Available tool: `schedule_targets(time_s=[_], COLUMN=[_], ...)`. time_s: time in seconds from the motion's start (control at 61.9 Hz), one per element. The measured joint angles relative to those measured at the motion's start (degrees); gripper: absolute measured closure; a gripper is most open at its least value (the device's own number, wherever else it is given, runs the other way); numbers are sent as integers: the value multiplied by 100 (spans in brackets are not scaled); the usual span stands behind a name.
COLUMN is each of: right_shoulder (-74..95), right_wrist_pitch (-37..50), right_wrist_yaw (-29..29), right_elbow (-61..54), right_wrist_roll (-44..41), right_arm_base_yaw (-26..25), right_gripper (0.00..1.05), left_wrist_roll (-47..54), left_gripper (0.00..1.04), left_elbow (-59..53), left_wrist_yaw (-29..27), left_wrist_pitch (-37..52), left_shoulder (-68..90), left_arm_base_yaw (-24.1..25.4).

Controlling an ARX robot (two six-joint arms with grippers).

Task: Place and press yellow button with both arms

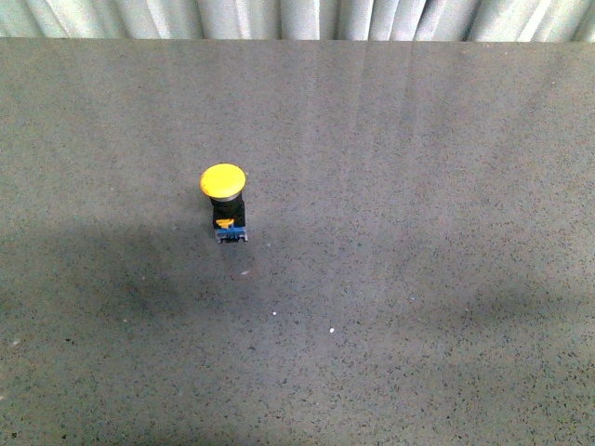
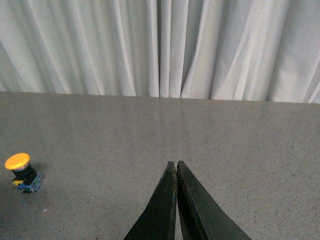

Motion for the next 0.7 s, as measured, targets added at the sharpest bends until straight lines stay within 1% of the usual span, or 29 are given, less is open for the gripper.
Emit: schedule_targets(time_s=[0.113, 0.129, 0.194, 0.226, 0.242, 0.307, 0.339, 0.356, 0.388, 0.404, 0.436, 0.485, 0.501, 0.566, 0.614, 0.647, 0.679, 0.695], right_shoulder=[-11, -13, -17, -20, -17, -17, -20, -20, -20, -20, -20, -20, -20, -20, -20, -20, -20, -20], right_wrist_pitch=[0, 0, 0, 0, 0, 0, 0, 0, 0, 0, 0, 0, 0, 0, 0, 0, 0, 0], right_wrist_yaw=[0, 0, 0, 0, 0, 0, 0, 0, 0, 0, 0, 0, 0, 0, 0, 0, 0, 0], right_elbow=[0, 0, 0, 0, 0, 0, 0, 0, 0, 0, 0, 0, 0, 0, 0, 0, 0, 0], right_wrist_roll=[0, -4, 0, -2, 0, 0, 0, -2, 0, 0, -2, -2, 0, 0, 0, 0, 0, 0], right_arm_base_yaw=[0, 0, 0, 0, 0, 0, 0, 0, 0, 0, 0, 0, 0, 0, 0, 0, 0, 0], right_gripper=[103, 102, 91, 86, 83, 72, 65, 63, 58, 55, 48, 41, 37, 25, 18, 13, 8, 8], left_wrist_roll=[0, -4, -2, -2, -2, -2, -2, -2, -2, -2, -2, -2, -2, -2, -2, -2, 4, 2], left_gripper=[103, 103, 92, 84, 83, 71, 66, 64, 57, 55, 48, 39, 37, 25, 18, 11, 8, 8], left_elbow=[0, 0, 0, 0, 0, 0, 0, 0, 0, 0, 0, 0, 0, 0, 0, 0, 0, 0], left_wrist_yaw=[0, 0, 0, 0, 0, 0, 0, 0, 0, 0, 0, 0, 0, 0, 0, 0, 0, 0], left_wrist_pitch=[0, 0, 0, 0, 0, 0, 0, 0, 0, 0, 0, 0, 0, 0, 0, 0, 0, 0], left_shoulder=[0, 0, 0, 0, 0, 0, 0, 0, 0, 0, 0, 0, 0, 0, 0, 0, 0, 0], left_arm_base_yaw=[0, 0, 0, 0, 0, 0, 0, 0, 0, 0, 0, 0, 0, 0, 0, 0, 0, 0])
